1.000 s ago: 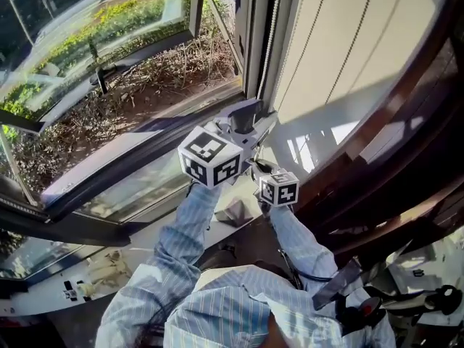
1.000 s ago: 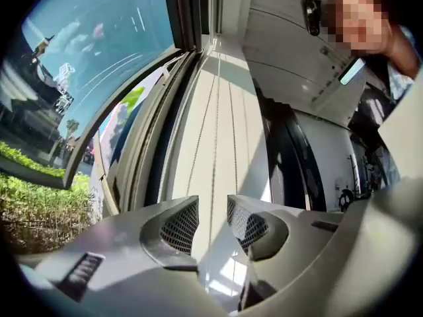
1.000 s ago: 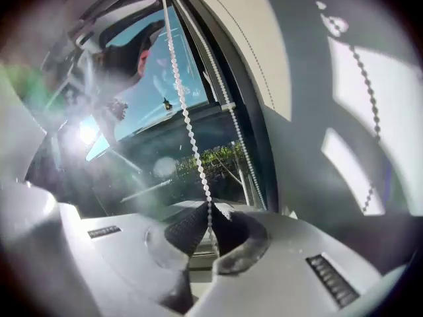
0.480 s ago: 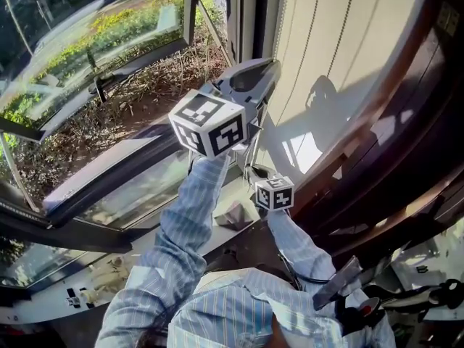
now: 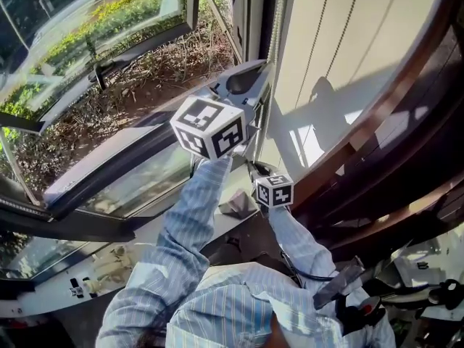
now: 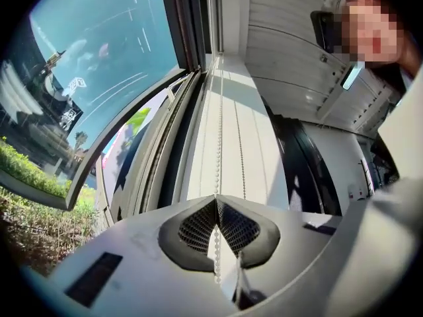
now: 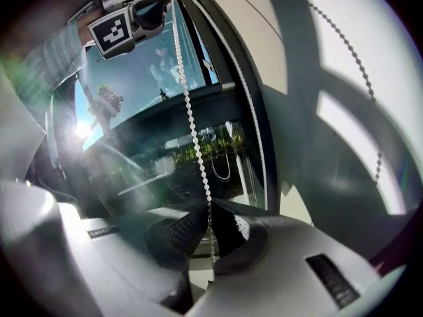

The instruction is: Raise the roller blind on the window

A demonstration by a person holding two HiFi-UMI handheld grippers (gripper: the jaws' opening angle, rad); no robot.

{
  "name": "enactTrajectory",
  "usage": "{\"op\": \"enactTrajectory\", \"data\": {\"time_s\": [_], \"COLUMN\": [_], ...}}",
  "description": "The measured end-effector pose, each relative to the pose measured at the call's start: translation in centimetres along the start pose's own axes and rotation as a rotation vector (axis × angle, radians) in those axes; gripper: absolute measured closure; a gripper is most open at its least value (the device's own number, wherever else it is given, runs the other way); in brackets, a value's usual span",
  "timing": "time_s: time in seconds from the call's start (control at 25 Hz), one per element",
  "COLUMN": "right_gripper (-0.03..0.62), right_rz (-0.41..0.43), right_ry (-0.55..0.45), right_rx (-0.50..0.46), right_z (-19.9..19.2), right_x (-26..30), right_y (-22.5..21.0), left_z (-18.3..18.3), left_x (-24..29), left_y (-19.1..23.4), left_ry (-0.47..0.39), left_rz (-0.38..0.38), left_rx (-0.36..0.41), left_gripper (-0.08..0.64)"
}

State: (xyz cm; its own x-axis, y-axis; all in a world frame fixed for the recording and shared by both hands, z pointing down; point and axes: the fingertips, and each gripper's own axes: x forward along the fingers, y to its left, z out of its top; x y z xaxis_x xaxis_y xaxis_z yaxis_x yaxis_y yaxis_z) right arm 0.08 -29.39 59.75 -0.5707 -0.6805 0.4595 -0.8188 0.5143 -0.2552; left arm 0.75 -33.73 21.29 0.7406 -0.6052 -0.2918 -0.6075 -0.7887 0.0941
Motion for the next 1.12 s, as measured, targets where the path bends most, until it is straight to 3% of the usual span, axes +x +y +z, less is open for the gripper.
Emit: {"op": "enactTrajectory", "data": {"time_s": [0.24, 0.4, 0.52, 0.64, 0.76, 0.88, 0.96, 1.12], "right_gripper": [0.577, 0.577, 0.577, 0.577, 0.577, 0.574, 0.558, 0.493], "right_rz": [-0.071, -0.091, -0.109, -0.122, -0.126, -0.089, -0.070, -0.015], "right_ry": [0.259, 0.467, 0.533, 0.499, 0.425, 0.309, 0.272, 0.190], "right_rx": [-0.026, -0.020, 0.002, 0.014, -0.023, -0.071, -0.041, 0.014], "right_z": [-10.3, -18.3, -22.2, -21.8, -18.5, -13.1, -12.0, -9.9], "right_x": [1.4, 0.5, -1.1, -1.6, -1.3, -1.0, -1.6, -3.3], "right_y": [-1.4, -2.5, -2.8, -3.2, -3.7, -3.2, -2.7, -1.8], "left_z": [-9.9, -17.5, -22.3, -23.9, -23.3, -22.3, -21.5, -18.9], "left_x": [-3.2, -6.2, -8.6, -9.7, -9.2, -8.7, -9.1, -9.9], "left_y": [0.3, 0.3, 1.4, 2.5, 2.4, 1.6, 0.6, -1.5], "left_ry": [0.127, 0.251, 0.327, 0.339, 0.324, 0.278, 0.204, 0.020], "left_rz": [0.007, 0.053, 0.097, 0.097, 0.044, 0.017, 0.020, 0.035], "left_rx": [-0.157, -0.234, -0.298, -0.384, -0.418, -0.302, -0.219, -0.237], "left_gripper": [0.554, 0.554, 0.555, 0.555, 0.555, 0.555, 0.554, 0.554]}}
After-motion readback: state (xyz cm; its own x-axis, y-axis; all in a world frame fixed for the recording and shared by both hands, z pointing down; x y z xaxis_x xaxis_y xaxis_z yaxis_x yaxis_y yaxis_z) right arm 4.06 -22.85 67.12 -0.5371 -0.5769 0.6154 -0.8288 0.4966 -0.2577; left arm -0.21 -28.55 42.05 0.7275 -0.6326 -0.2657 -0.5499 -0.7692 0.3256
